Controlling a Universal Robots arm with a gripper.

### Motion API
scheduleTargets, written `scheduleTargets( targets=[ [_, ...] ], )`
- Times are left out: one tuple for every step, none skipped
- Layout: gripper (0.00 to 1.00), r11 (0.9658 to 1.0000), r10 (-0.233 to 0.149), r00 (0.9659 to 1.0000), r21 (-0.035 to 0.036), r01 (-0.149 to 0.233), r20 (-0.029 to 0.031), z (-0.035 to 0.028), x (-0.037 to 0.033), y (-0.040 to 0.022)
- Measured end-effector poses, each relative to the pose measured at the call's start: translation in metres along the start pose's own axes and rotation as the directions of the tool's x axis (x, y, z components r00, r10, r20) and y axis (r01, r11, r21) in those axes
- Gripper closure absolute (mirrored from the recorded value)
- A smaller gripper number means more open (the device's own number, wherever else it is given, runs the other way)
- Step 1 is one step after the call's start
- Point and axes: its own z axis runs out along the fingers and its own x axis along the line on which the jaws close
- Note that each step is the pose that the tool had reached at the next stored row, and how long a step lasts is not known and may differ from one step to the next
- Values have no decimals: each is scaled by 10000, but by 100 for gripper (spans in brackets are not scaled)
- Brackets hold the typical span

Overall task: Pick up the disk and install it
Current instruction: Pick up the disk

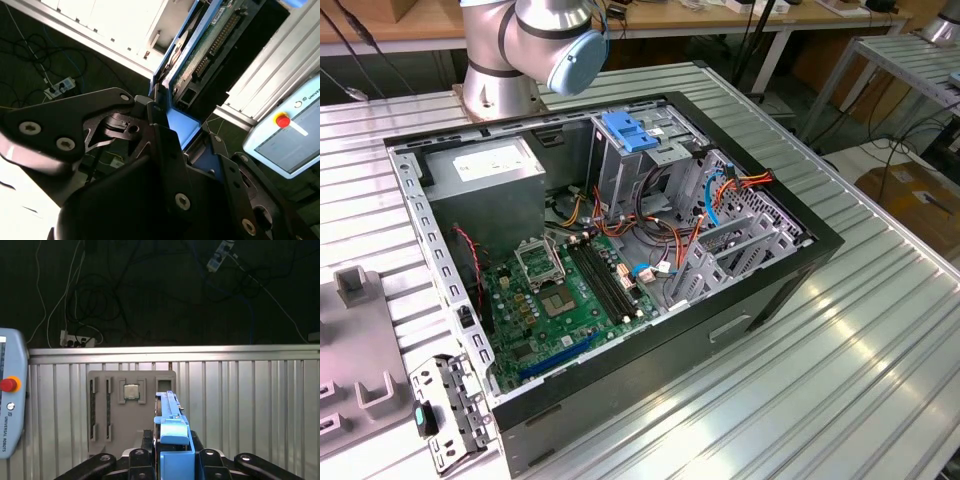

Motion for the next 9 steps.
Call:
scheduleTargets(
  targets=[
    [63,10000,0,10000,-3,0,0,-15,0,0],
    [63,10000,0,10000,-6,0,0,-38,1,-1],
    [63,10000,-1,10000,-8,1,1,-52,1,-1],
    [63,10000,-2,10000,-13,2,0,-82,2,-1],
    [63,10000,-3,10000,-18,3,0,-112,3,-2],
    [63,10000,-3,10000,-21,3,0,-130,3,-2],
    [63,10000,-3,10000,-23,3,0,-146,3,-2],
    [63,10000,-3,10000,-25,3,0,-162,4,-2],
    [63,10000,-3,10000,-26,3,0,-166,4,-2]
  ],
)
